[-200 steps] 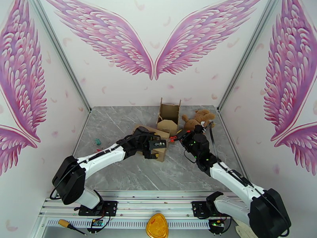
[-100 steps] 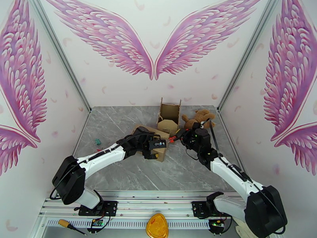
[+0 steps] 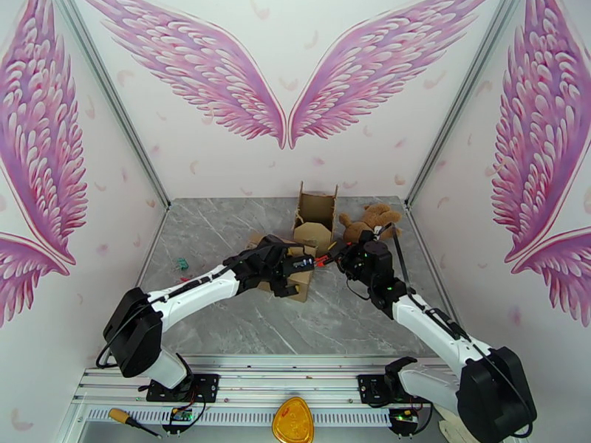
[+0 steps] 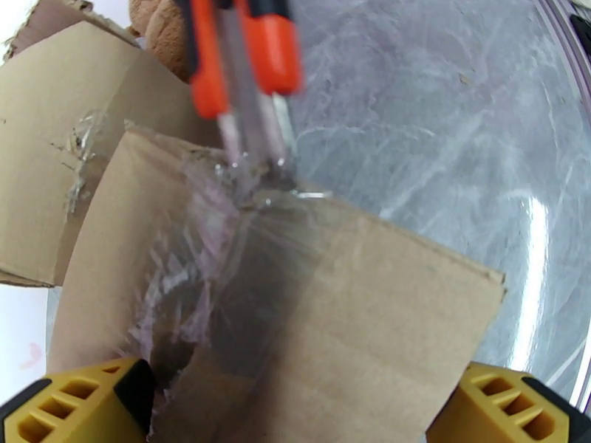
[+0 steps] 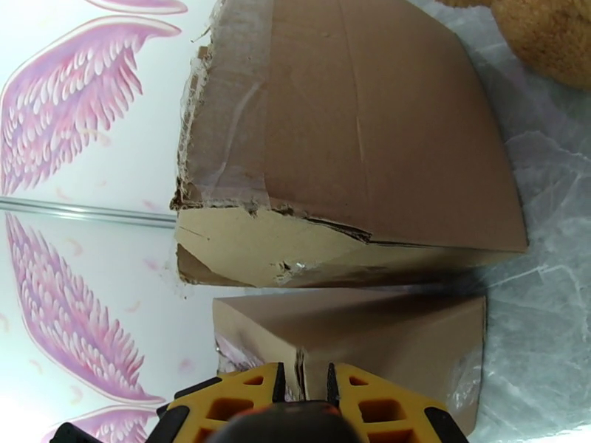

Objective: Unpack the express box

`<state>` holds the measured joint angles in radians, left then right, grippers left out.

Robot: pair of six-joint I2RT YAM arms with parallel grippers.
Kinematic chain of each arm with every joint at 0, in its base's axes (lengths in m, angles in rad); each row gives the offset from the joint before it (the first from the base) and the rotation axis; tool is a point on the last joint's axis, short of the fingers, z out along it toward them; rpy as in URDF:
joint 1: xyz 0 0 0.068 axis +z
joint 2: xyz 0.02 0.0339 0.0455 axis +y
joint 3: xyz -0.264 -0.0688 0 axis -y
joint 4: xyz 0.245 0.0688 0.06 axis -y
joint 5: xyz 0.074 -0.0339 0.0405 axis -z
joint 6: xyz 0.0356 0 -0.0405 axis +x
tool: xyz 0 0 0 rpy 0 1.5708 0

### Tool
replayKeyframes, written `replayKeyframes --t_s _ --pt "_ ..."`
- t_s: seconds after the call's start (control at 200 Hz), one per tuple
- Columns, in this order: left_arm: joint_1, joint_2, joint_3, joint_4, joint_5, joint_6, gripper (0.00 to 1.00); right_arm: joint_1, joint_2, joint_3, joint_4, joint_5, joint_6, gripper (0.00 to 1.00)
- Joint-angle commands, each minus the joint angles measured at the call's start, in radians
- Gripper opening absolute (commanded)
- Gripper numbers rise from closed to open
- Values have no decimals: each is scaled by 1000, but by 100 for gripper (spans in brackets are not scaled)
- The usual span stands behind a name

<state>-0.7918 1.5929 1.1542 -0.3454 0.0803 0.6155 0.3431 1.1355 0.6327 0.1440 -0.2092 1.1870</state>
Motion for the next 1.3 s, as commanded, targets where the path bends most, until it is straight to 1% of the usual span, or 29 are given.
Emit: replayKeyframes --t_s 0.0,0.15,0.285,0.415,0.53,0.63,0.735,0.9,0.979,1.034,1.129,1.209,1.294 --pt "10 28 73 129 -121 -154 99 60 -50 -68 -44 -104 56 0" --pt "9 46 96 87 -129 -157 99 60 -54 -87 -15 -113 79 0" --pt "17 47 81 69 -145 -131 99 43 -57 -56 -51 -150 62 0" --pt "39 49 69 41 -152 -114 99 -6 -62 -21 -124 -247 22 0" --pt "67 50 63 23 -165 -138 98 -59 -61 4 -205 -343 -27 0" --pt "70 49 64 14 -167 -153 98 -81 -65 18 -257 -369 -67 0" --pt "55 37 48 19 -152 -155 98 -105 -97 22 -276 -331 -93 0" --pt "21 -14 19 3 -113 -153 98 -120 -180 46 -236 -208 -124 0" --pt "7 -56 25 -23 -92 -175 99 -118 -191 76 -250 -174 -206 0" --pt "6 -98 25 -23 -81 -205 99 -111 -188 101 -307 -138 -275 0" --pt "16 -158 38 -35 -100 -257 99 -71 -167 131 -395 -70 -398 0" --pt "42 -190 71 -67 -109 -297 99 -12 -157 121 -390 -15 -459 0" --pt "96 -196 123 -106 -111 -375 99 55 -138 116 -377 45 -500 0"
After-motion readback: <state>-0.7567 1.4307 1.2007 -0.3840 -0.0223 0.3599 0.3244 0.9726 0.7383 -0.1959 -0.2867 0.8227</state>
